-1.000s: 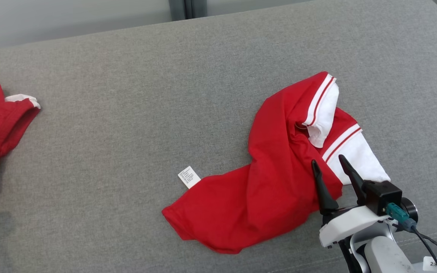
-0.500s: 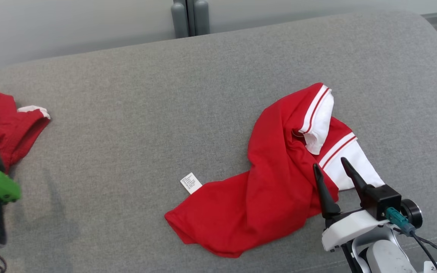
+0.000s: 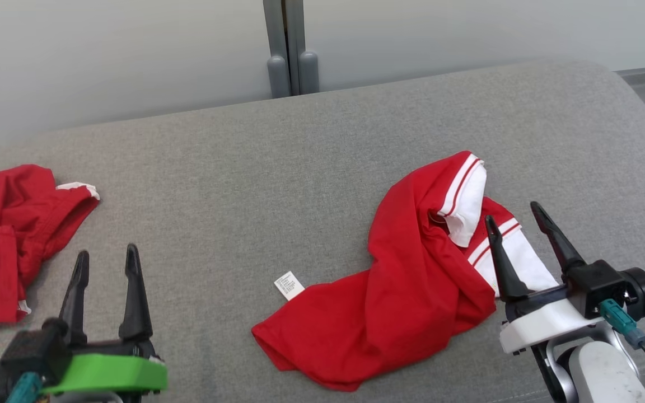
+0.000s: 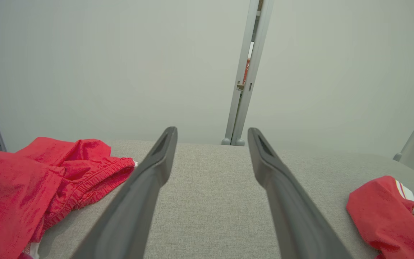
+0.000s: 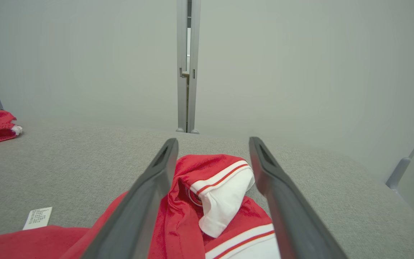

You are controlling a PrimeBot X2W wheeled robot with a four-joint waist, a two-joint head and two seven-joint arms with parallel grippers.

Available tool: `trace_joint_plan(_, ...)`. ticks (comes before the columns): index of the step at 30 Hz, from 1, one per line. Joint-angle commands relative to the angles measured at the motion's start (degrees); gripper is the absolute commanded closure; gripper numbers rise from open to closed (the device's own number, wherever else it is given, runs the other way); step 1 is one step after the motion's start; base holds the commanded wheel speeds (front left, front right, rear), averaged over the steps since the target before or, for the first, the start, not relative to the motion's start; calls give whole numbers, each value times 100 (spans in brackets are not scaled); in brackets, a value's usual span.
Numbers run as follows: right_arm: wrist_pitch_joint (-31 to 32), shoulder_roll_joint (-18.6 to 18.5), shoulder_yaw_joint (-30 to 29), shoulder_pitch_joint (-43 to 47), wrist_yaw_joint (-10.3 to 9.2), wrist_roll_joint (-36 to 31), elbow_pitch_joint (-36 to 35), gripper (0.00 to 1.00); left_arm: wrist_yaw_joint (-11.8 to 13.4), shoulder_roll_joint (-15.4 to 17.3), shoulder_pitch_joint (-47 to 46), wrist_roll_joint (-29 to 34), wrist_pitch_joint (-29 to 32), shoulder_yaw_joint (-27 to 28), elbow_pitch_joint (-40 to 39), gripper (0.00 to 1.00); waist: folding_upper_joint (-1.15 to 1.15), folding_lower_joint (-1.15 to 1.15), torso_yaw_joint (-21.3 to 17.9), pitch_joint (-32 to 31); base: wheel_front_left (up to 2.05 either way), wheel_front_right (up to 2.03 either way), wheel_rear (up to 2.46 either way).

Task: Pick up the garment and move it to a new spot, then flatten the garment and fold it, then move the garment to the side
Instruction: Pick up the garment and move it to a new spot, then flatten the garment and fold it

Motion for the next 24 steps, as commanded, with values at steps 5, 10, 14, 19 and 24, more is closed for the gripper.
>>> trace_joint_plan(5,-18,-72,-252,270,-8,-11,-120,0,-495,-587,779,573,-2,565,6,0,-1,0,-4,-135,0,0,0)
trace_joint_plan(10,-18,-71,-352,443,-8,-35,27,0,-983,-926,1221,761,-2,965,171,0,-1,0,34,-171,0,0,0)
trace_joint_plan(14,-18,-8,-432,585,-8,-15,166,0,-1123,-1048,1463,879,-2,1122,271,0,-1,0,104,-256,0,0,0)
trace_joint_plan(19,-18,63,-470,663,-8,5,289,0,-1173,-1081,1618,928,-2,1123,315,0,-1,0,180,-309,0,0,0)
trace_joint_plan(24,-18,96,-480,683,-8,29,348,0,-1180,-1084,1623,770,-2,1004,372,0,-1,0,229,-326,0,0,0)
